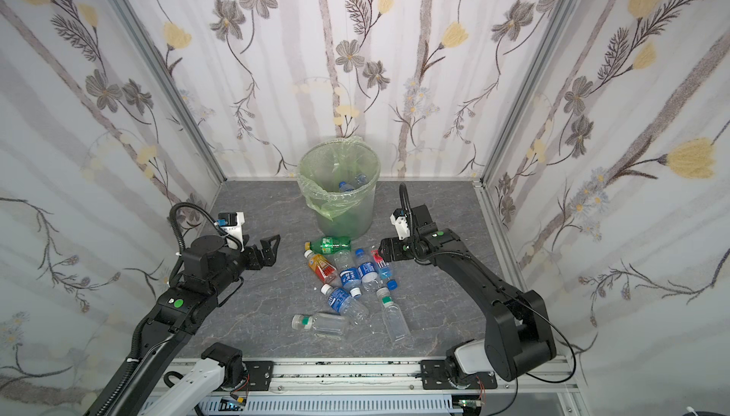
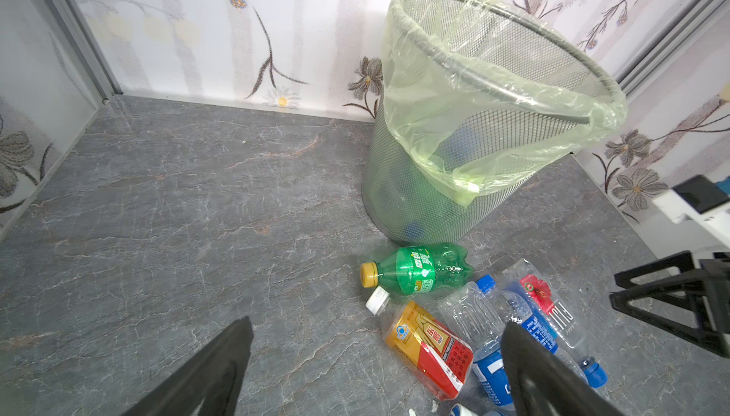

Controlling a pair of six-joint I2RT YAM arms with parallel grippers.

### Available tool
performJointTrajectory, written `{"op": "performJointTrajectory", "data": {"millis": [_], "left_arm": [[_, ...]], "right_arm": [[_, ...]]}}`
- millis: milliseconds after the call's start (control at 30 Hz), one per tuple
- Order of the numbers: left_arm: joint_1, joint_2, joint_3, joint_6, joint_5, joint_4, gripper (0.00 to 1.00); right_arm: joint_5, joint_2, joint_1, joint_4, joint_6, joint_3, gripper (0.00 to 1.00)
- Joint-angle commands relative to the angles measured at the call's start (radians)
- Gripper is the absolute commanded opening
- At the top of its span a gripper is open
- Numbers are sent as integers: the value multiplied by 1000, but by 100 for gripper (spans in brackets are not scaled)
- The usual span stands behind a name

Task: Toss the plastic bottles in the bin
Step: 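Grasp the Fuji water bottle with the right gripper and lift it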

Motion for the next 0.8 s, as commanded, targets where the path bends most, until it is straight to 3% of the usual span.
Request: {"op": "performJointTrajectory", "data": {"millis": [0,300,767], "left_arm": [[2,-15,-8,-14,-15,8,100],[1,-47,-10,-21,-15,-13,100],[2,-49,-4,-19,-27,-31,100]], "right_arm": [[-19,82,7,80,13,19,84],[18,231,44,139,40,55,80],[187,327,72,130,74,52,70]]}}
